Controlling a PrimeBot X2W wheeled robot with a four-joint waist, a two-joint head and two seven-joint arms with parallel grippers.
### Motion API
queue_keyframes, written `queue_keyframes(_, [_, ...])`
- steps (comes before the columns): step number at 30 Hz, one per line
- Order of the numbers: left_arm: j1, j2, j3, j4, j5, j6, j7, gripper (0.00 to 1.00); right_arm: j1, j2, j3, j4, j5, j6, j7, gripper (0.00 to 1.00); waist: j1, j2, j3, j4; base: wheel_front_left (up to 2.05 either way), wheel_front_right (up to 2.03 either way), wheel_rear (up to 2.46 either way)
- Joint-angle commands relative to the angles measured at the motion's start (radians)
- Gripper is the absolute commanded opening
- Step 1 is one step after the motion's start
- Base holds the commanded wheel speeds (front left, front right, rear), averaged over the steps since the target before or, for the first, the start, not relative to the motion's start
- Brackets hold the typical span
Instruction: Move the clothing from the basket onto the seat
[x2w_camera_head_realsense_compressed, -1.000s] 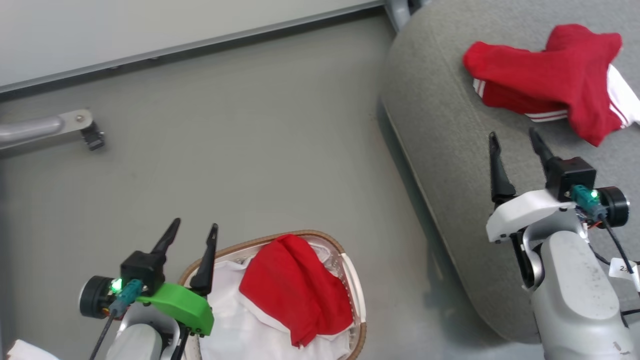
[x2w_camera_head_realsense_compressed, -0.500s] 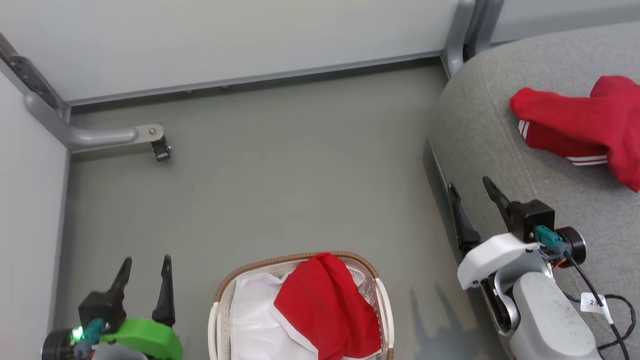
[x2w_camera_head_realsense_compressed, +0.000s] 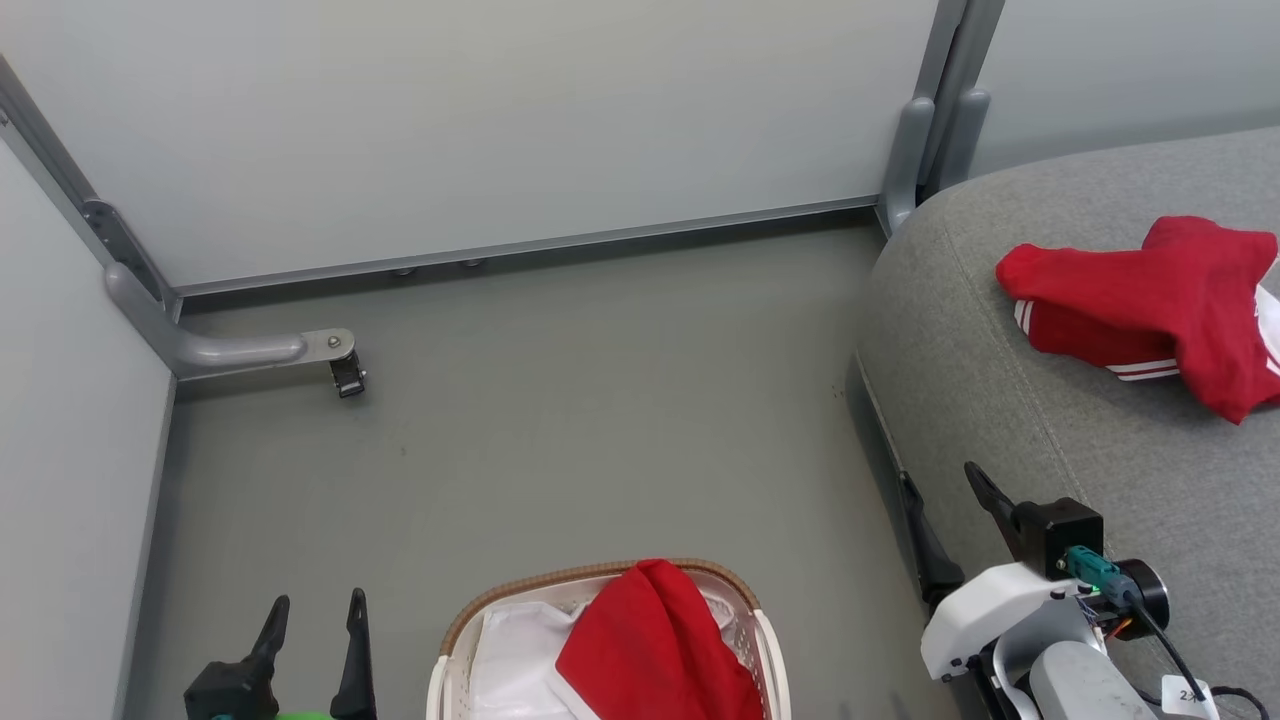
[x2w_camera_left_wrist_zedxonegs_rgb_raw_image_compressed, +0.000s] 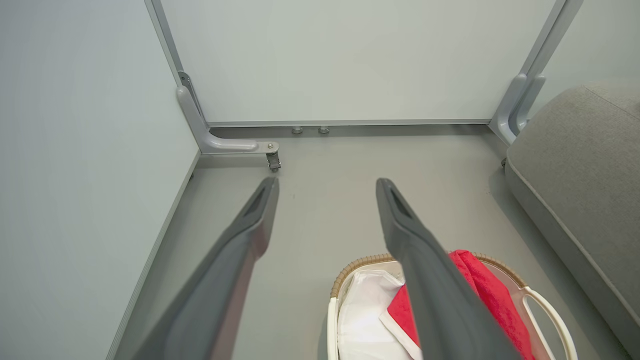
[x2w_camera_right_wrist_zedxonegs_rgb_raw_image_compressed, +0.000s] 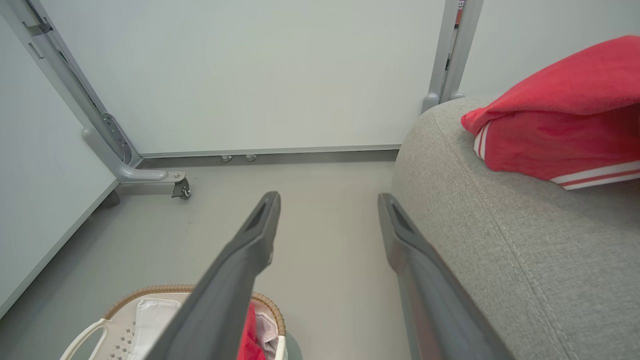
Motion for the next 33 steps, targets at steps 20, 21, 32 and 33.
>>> queue_keyframes(20, [-0.206,0.044,-0.257,0.083,-0.087,0.001,-0.001,1.0,-0.111,-0.005,0.03,-0.059,-0.039,-0.001,-0.002,1.0,0.0001,0.0,0.244,-0.078,0.0,0.0,0.0])
queue_keyframes(21, [-0.225,0.049,-0.282,0.094,-0.098,0.001,-0.001,1.0,-0.119,-0.005,0.029,-0.063,-0.045,-0.001,-0.002,1.0,0.0001,0.0,0.264,-0.084,0.0,0.0,0.0])
queue_keyframes(32, [-0.407,0.121,-0.479,0.195,-0.205,0.001,0.0,1.0,-0.204,-0.004,0.018,-0.141,-0.056,-0.001,-0.002,1.0,0.0001,0.0,0.474,-0.138,0.0,0.0,0.0])
queue_keyframes(33, [-0.424,0.127,-0.504,0.205,-0.22,0.001,-0.001,1.0,-0.212,-0.004,0.02,-0.15,-0.055,-0.001,-0.002,1.0,0.0001,0.0,0.492,-0.142,0.0,0.0,0.0])
